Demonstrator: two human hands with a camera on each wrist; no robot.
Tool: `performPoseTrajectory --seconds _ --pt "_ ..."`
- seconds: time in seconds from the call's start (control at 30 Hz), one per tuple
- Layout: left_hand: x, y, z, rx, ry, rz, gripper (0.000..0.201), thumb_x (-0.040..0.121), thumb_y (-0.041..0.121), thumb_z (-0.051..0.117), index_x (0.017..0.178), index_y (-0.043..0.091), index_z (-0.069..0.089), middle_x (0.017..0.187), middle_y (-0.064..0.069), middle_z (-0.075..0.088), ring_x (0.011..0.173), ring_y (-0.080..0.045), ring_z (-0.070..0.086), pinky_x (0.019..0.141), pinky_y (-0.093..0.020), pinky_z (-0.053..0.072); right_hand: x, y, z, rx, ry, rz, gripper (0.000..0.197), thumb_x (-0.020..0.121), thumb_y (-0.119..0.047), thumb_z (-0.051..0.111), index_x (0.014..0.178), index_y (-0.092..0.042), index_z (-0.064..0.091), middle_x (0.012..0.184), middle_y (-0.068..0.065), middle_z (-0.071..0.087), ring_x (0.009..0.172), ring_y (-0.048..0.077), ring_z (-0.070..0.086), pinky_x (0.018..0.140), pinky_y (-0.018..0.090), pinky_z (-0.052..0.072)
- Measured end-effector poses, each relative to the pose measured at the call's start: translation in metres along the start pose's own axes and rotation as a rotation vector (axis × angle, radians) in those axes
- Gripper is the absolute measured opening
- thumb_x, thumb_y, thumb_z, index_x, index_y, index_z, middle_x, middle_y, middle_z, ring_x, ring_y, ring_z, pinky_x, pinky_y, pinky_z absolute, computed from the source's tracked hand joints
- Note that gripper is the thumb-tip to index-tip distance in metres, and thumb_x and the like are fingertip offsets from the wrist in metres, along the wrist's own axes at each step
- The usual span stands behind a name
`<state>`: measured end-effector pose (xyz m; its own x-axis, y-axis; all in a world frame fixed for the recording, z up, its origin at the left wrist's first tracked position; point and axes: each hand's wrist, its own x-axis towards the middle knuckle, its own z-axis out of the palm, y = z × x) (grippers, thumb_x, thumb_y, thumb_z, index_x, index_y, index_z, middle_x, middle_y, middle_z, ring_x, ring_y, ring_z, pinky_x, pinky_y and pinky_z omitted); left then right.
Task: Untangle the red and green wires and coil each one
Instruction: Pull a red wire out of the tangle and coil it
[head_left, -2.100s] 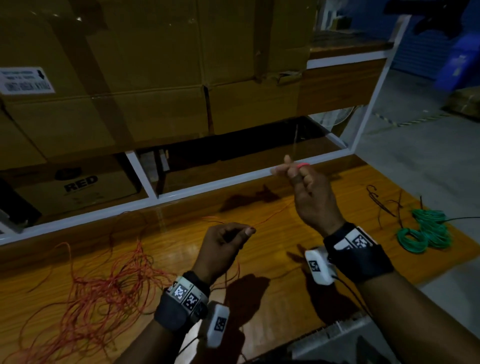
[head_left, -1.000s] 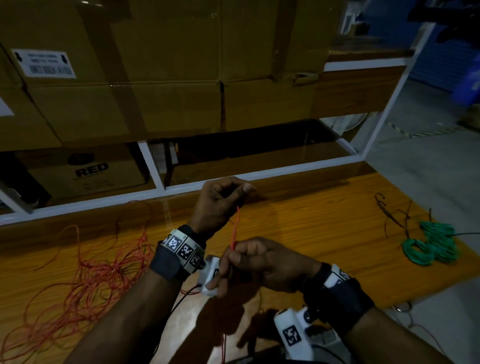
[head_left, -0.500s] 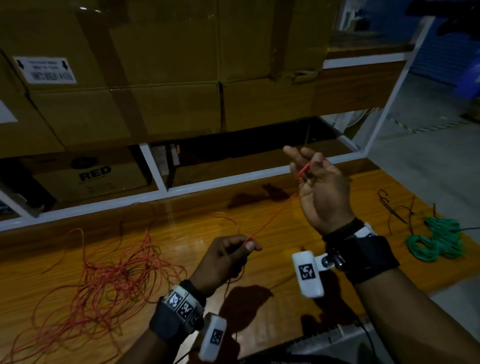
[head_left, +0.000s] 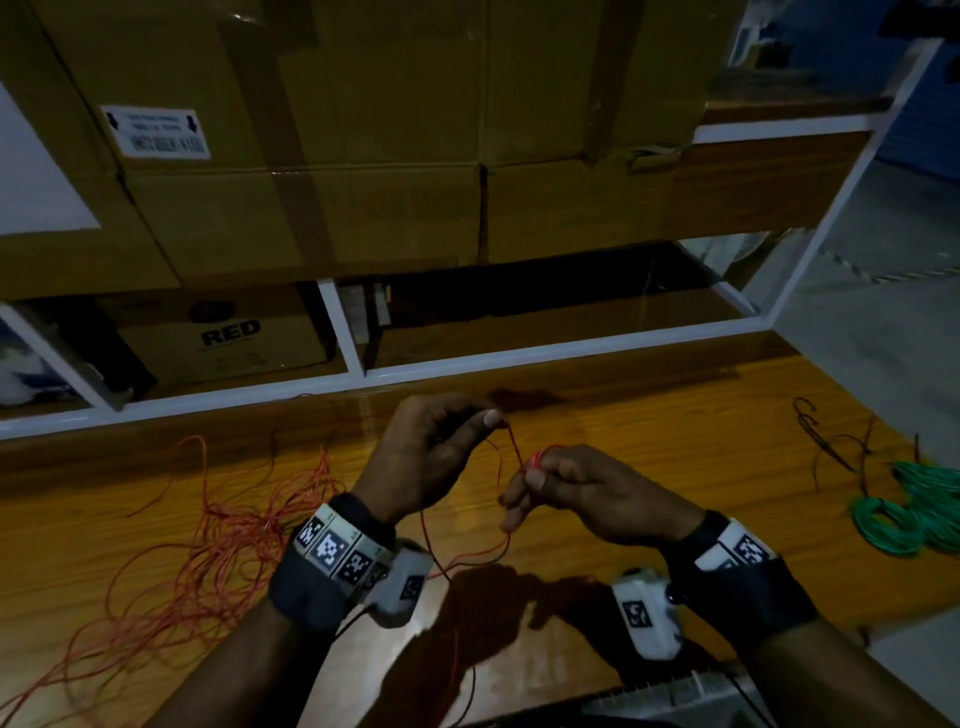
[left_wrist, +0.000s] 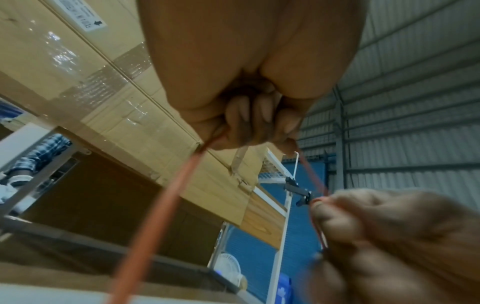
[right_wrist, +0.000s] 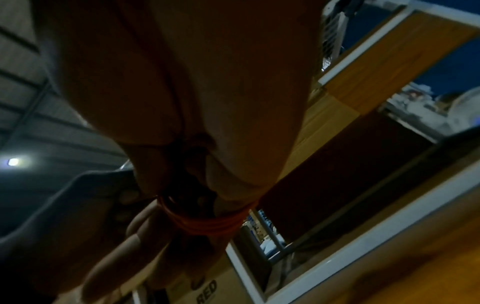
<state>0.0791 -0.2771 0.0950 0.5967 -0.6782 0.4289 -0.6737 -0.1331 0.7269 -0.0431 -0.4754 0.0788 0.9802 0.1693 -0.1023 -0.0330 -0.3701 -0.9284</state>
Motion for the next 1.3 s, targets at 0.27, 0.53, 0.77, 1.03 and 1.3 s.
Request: performPoseTrajectory --seconds 0.27,0.53,0.77,1.03,1.3 --pt "0.033 0.007 -0.001 -0.354 -0.094 -0.027 0.014 0.097 0.015 0.066 0.104 0.009 0.077 0.076 0.002 0.07 0.06 -0.012 0.059 0.052 -0.021 0.043 -0.005 -0.033 0.012 0.537 -0.25 -0.17 0.022 0.105 -0.014 0.043 0.099 -0.004 0.061 0.083 0.009 0.071 0.11 0.043 0.064 0.093 0.041 0.051" --pt "0.011 0.007 0.057 -0.725 -0.166 -0.225 0.027 0.1 0.004 0.057 0.083 0.019 0.071 0.063 0.003 0.06 0.049 -0.01 0.046 0.046 -0.022 0.036 -0.011 -0.061 -0.006 1.052 -0.035 -0.455 0.02 0.103 -0.024 0.052 0.103 -0.012 0.068 0.105 0.014 0.074 0.111 0.027 0.067 0.089 0.037 0.057" --pt "-0.017 -0.013 0.076 -0.51 -0.179 -0.311 0.029 0.101 0.03 0.061 0.099 0.006 0.078 0.053 0.0 0.046 0.043 -0.01 0.034 0.047 -0.023 0.029 -0.013 -0.053 -0.051 0.622 0.845 -0.334 0.028 0.112 -0.023 0.033 0.106 -0.013 0.058 0.111 0.008 0.077 0.117 0.014 0.067 0.1 0.03 0.051" --pt "-0.012 -0.021 0.039 -0.131 -0.007 -0.159 0.023 0.099 0.036 0.063 0.094 0.02 0.079 0.051 0.015 0.054 0.046 -0.001 0.042 0.05 -0.016 0.03 -0.015 -0.006 -0.05 -0.562 0.575 0.066 0.031 0.106 -0.011 0.047 0.091 -0.023 0.071 0.099 -0.009 0.067 0.1 0.003 0.061 0.094 0.04 0.053" --pt "0.011 -0.014 0.007 -0.037 0.084 -0.013 0.032 0.099 0.043 0.062 0.08 0.019 0.072 0.06 0.003 0.059 0.054 -0.016 0.052 0.048 -0.039 0.043 -0.014 -0.008 -0.01 -0.044 0.101 0.126 0.042 0.109 -0.035 0.043 0.1 -0.01 0.076 0.096 -0.003 0.078 0.11 0.006 0.067 0.102 0.038 0.048"
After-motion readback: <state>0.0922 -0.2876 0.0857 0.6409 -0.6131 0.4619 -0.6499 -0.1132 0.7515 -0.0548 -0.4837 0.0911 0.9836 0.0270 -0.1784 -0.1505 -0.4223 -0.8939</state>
